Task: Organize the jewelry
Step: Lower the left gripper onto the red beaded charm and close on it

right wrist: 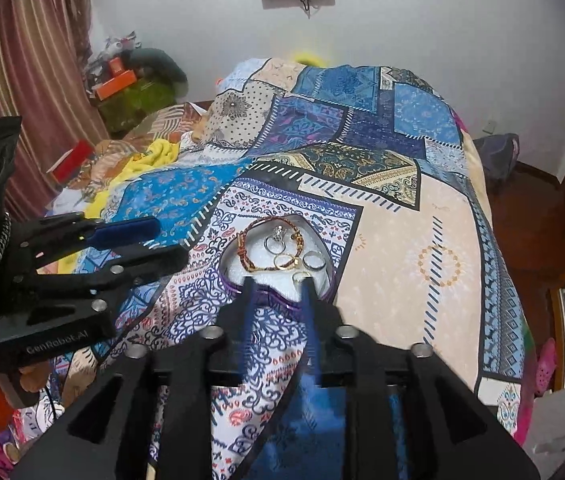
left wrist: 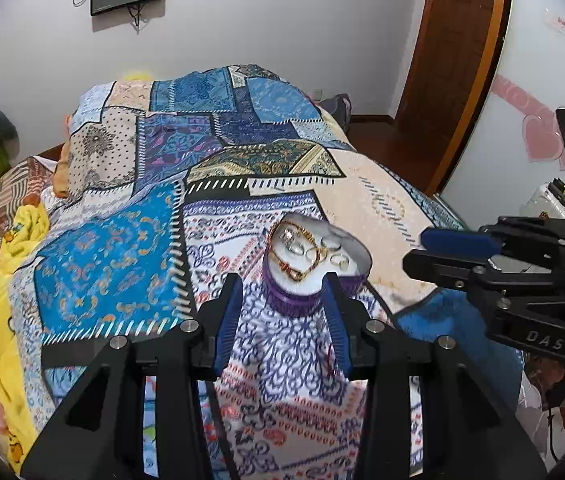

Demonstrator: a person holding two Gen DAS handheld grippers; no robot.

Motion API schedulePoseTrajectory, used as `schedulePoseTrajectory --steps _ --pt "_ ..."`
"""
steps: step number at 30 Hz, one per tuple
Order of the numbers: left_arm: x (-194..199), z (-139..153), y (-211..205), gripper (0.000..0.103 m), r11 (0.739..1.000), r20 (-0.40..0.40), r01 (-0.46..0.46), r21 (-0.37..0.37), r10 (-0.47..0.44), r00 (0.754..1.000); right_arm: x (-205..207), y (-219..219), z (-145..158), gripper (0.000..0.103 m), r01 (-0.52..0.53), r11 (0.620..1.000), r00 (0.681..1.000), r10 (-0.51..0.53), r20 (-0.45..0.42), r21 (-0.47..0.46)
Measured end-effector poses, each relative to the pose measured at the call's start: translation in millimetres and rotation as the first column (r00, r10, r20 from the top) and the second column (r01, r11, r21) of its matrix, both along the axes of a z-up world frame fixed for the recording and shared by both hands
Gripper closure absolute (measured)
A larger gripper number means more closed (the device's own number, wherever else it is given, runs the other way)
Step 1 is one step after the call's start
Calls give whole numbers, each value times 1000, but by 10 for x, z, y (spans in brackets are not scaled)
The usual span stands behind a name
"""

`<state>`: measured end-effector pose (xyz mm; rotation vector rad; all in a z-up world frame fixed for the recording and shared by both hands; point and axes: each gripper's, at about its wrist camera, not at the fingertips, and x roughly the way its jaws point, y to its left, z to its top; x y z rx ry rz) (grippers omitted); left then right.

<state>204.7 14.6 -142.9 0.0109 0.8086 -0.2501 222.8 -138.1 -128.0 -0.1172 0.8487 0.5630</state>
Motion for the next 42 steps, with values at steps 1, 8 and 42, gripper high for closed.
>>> schedulePoseTrajectory --steps 1,8,42 --pt "-20 -7 4 62 1000 -5 -1 2 1 1000 -18 -13 0 72 -2 1000 1000 2 -1 2" --pt "-144 -185 -69 57 1000 -71 18 15 -17 997 -94 -78 -73 70 10 1000 1000 -10 -13 -28" --pt "-22 -685 -79 97 1000 -152 18 -21 -21 988 -21 180 -474 70 -51 996 996 46 -77 -70"
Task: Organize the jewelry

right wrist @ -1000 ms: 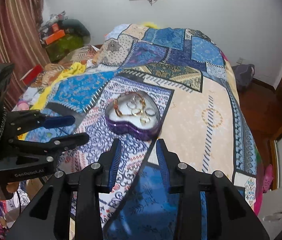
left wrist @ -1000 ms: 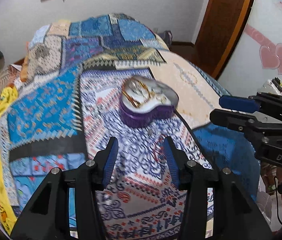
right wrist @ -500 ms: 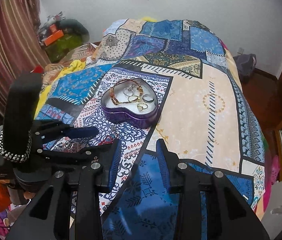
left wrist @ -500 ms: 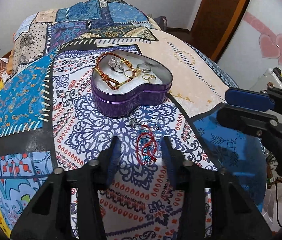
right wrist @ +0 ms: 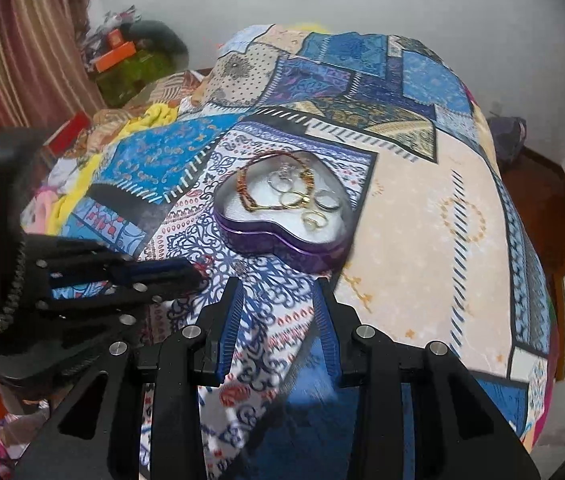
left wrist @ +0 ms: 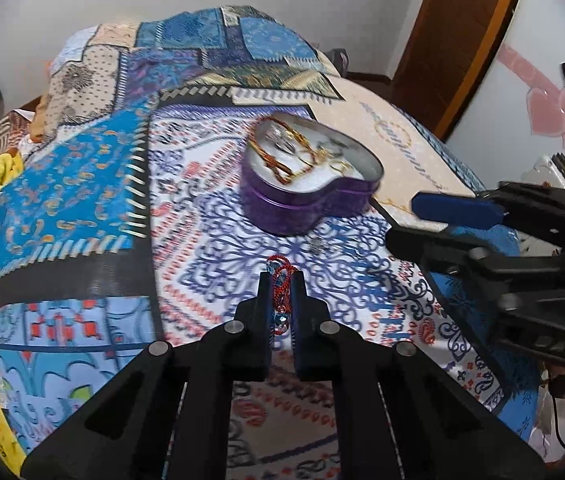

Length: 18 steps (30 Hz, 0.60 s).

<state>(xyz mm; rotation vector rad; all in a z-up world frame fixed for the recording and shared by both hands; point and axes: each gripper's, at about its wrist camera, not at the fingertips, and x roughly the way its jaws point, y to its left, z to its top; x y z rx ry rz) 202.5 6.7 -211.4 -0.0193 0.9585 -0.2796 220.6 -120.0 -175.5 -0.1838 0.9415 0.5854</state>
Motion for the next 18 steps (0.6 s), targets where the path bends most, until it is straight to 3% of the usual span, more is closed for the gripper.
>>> schedulePoseTrajectory --steps 12,18 --pt "13 76 268 97 999 64 -30 -12 31 998 83 358 -134 71 -125 989 992 124 -13 -77" --pt "17 85 258 97 999 70 -15 -30 17 997 185 381 -255 87 -121 989 991 116 -63 -89"
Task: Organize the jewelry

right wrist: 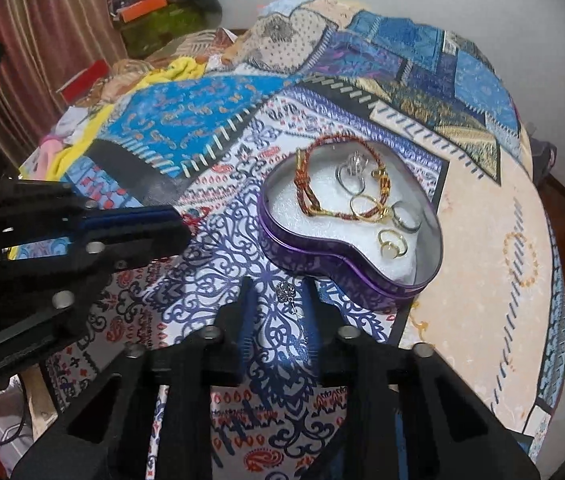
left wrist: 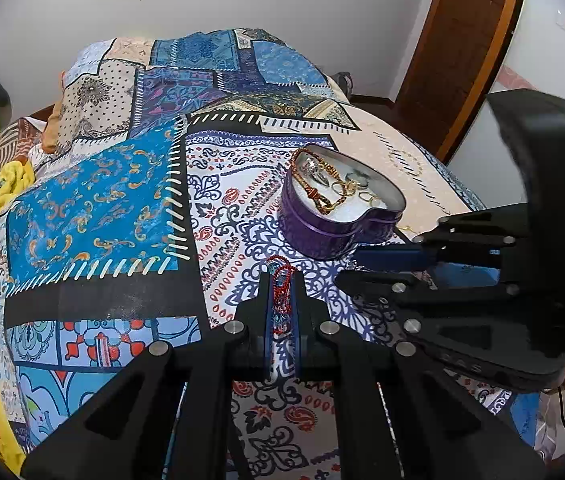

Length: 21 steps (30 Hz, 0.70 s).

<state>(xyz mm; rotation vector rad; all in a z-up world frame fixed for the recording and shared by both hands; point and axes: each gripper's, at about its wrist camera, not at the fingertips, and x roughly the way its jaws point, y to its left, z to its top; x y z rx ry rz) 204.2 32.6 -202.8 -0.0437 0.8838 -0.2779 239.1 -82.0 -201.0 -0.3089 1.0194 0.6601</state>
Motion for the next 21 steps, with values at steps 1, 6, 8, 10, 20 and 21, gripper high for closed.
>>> schedulePoseTrajectory --steps 1,6,8,10,20,21 --pt "-2 5 -9 97 1000 3 3 -1 -3 1000 2 4 4 88 0 1000 1000 0 0 3" --pt "-6 26 -16 97 1000 2 3 -6 -3 1000 -37 16 33 94 -12 1000 1000 12 18 2" --pt "-11 51 -14 97 1000 4 1 -9 -1 1000 -69 1 90 94 -7 1000 999 6 45 10" --pt "-21 95 -13 97 1000 11 -2 -6 2 1000 -84 -42 167 94 2 999 998 -4 56 35" --pt "-39 429 -80 97 1000 74 -3 -4 3 997 -123 -255 544 94 45 992 988 -61 139 117" --pt "-40 463 -92 97 1000 83 -3 -3 3 997 -115 -273 579 94 49 991 987 -67 146 126"
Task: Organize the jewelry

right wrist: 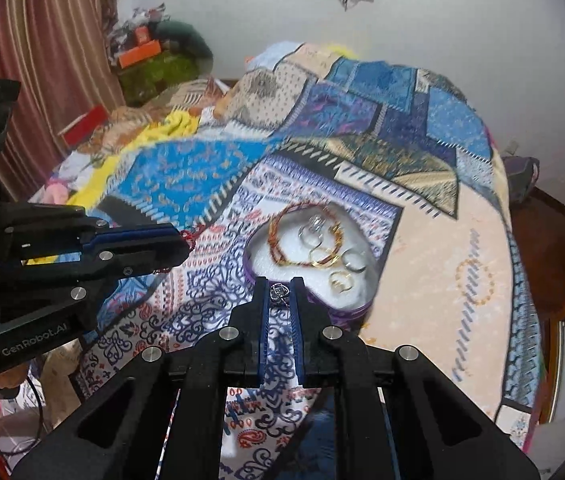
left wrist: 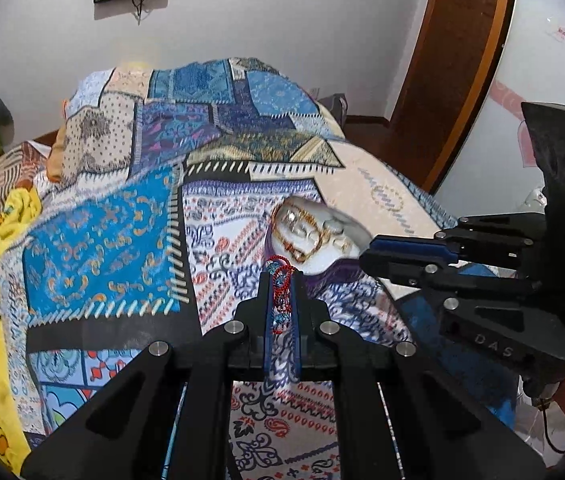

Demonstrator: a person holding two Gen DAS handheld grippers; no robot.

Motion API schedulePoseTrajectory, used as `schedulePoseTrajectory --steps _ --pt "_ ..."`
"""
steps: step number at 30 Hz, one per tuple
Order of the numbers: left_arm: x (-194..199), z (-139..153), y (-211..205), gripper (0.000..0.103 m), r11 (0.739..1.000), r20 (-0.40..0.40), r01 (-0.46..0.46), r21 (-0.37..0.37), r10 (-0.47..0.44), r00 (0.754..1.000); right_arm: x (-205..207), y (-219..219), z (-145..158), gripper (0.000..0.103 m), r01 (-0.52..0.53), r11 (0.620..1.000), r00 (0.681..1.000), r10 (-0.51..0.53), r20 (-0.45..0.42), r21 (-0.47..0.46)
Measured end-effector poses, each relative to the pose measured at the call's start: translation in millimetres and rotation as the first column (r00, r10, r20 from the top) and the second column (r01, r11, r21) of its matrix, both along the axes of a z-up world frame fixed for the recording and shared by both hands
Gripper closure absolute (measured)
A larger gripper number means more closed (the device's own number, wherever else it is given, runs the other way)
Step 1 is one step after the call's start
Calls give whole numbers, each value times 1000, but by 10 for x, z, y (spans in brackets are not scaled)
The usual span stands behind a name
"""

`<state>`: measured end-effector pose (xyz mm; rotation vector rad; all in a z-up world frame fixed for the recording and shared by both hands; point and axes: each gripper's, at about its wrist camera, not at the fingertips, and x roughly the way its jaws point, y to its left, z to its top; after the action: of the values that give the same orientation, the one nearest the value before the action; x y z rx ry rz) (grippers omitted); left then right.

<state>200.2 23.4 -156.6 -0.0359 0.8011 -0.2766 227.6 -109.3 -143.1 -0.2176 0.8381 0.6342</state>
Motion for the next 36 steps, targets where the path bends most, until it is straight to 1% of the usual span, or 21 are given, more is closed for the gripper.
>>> schedulePoseTrajectory --steps 10,17,23,31,36 --pt "114 214 -103 97 1000 52 5 6 -5 999 73 -219 386 94 52 995 994 -60 88 88" --pt "259 286 -137 97 1000 73 16 -1 -16 997 188 -298 478 94 83 989 989 -96 109 123" --pt "396 239 -187 97 999 69 37 -13 -36 997 285 -250 351 94 76 990 993 -86 78 121" --pt "596 -42 -206 97 997 -6 60 -43 -60 998 378 -129 27 94 47 996 999 -48 8 77" --pt "616 -141 -219 97 997 -24 68 -28 -69 997 433 -74 -199 94 39 998 998 -37 -41 44"
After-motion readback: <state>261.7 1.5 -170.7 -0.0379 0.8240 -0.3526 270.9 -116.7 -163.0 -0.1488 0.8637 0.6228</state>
